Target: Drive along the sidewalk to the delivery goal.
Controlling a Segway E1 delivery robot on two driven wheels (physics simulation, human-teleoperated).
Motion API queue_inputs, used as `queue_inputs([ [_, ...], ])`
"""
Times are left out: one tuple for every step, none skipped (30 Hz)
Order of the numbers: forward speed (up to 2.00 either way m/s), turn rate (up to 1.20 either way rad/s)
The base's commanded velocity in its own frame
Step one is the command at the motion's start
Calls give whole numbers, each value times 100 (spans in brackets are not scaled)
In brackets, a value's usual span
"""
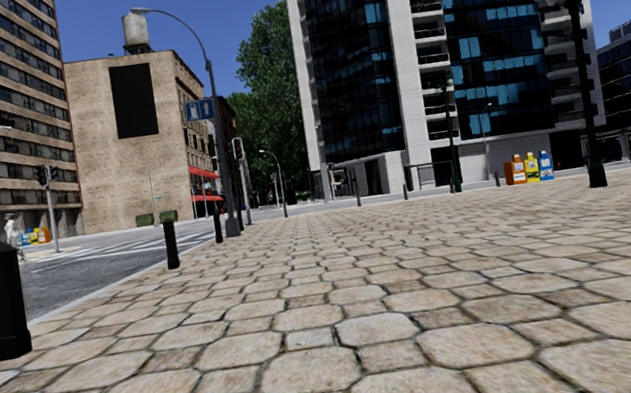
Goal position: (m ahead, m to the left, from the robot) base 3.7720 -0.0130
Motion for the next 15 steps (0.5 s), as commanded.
queue_inputs([
  [200, 0],
  [200, 0],
  [200, 0],
  [200, 0],
  [200, 0],
  [200, 0],
  [200, 0],
  [200, 0],
  [200, 0],
  [200, 0],
  [200, 0],
  [200, 0],
  [200, 0],
  [200, 0],
  [200, 0],
])
